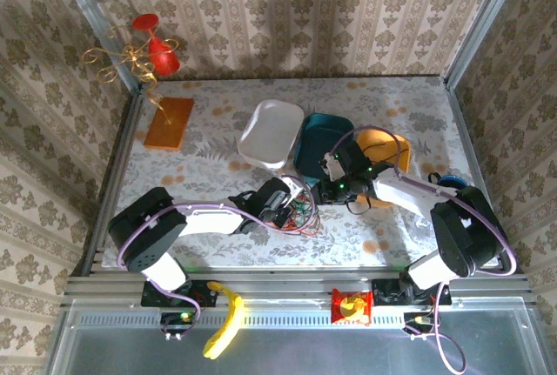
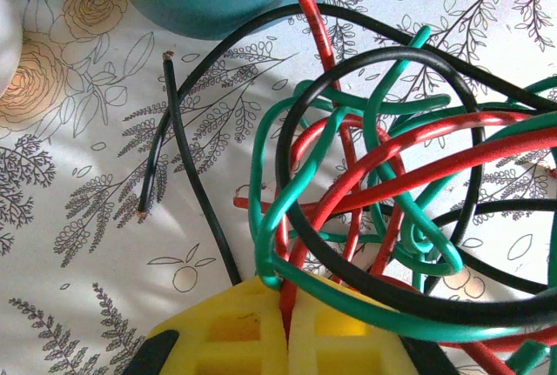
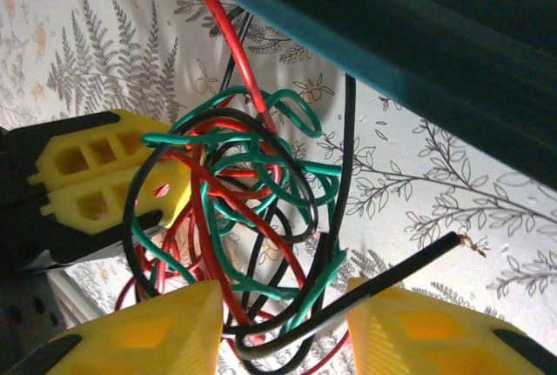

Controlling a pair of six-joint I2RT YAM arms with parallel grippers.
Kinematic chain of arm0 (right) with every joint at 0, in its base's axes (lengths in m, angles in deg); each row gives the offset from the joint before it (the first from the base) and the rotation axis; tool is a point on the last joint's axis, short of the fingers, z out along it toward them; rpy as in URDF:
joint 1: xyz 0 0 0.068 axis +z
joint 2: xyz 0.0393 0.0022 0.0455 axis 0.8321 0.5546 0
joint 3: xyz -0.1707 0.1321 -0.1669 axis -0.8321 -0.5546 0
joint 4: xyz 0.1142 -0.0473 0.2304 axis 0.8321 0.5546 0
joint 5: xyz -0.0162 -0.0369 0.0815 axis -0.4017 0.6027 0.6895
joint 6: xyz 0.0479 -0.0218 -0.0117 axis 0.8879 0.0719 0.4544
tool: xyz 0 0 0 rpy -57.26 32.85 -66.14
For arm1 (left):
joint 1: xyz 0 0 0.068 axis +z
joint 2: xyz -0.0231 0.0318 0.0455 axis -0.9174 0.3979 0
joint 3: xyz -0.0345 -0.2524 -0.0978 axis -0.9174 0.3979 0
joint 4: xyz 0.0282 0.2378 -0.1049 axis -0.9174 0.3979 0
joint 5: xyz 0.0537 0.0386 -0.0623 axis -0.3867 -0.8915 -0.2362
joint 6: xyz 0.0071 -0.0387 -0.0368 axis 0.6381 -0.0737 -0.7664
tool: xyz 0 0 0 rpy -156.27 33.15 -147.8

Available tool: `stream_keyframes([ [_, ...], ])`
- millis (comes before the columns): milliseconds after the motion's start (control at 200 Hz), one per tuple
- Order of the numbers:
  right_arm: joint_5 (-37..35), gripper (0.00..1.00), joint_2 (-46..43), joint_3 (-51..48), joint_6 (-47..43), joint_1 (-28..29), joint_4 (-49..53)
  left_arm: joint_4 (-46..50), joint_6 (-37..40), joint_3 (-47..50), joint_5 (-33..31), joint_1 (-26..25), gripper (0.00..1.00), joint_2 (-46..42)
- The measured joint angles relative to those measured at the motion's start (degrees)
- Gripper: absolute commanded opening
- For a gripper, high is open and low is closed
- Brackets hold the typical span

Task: Untangle the cables

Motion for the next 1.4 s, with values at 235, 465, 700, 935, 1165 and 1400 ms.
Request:
stream_keyframes([
  [235,-0.57,0.0,0.9,0.33,0.85,0.0,-0.72,0.04,-0.02,0.0,-0.31,0.0,0.01,0.0],
  [465,-12.22,0.0,-13.51,2.14,0.81,0.0,5.31,0.02,-0.04,0.0,-0.83,0.0,0.08,0.0],
  [700,-36.04,0.0,-27.54,7.89,1.09,-1.77,12.26,0.24,-0.2,0.0,-1.22,0.0,0.1,0.0],
  [935,-49.64,0.0,-35.19,8.22,2.6,-7.76,16.41,0.17,-0.22,0.15,-1.31,0.0,0.1,0.0],
  [1165,-53.72,0.0,-43.56,8.22,4.57,-14.38,16.06,-0.42,-0.22,0.22,-1.29,-0.33,0.1,0.04],
  [1400,-58.31,0.0,-48.89,8.5,8.44,-18.23,14.49,-0.5,-0.28,0.44,-1.73,-0.33,0.1,0.2],
])
